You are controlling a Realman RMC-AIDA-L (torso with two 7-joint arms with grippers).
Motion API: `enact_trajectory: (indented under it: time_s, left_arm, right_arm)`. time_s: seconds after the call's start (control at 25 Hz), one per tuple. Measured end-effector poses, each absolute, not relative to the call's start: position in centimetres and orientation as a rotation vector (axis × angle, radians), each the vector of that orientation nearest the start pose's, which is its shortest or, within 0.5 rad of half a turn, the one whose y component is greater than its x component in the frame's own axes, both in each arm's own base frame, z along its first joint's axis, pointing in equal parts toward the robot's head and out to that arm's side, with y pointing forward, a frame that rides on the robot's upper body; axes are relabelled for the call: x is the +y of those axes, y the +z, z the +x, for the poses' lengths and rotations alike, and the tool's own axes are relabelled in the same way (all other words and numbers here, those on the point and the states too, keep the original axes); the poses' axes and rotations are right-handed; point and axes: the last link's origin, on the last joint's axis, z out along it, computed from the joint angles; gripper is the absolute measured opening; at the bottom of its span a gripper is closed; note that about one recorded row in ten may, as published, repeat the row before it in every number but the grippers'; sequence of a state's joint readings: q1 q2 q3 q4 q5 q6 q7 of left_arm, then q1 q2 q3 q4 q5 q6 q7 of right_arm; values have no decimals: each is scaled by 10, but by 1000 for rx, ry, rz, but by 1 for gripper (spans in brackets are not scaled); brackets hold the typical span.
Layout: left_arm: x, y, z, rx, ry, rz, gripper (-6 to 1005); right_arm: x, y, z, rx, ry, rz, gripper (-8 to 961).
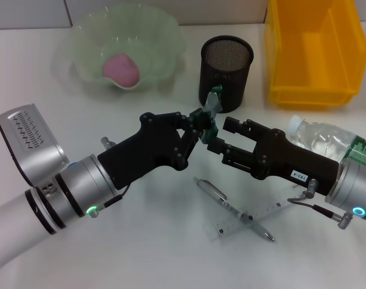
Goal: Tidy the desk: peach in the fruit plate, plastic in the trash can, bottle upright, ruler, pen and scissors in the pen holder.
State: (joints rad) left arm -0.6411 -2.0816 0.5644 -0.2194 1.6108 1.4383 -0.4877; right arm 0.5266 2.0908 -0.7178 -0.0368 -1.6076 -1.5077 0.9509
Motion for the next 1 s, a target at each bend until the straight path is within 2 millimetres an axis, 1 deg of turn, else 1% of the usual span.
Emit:
enact_trajectory:
  time_s: [0.64,1.0]
  left_arm:
    - [286,-101,-231,-465,-1112,-2403,25]
    - [285,-103,-230,-474,-1114,-2405,24]
  right_arm:
    - [280,-76,261,818,1171,-2457,732]
    - [280,-76,261,817,1170,-2459,569]
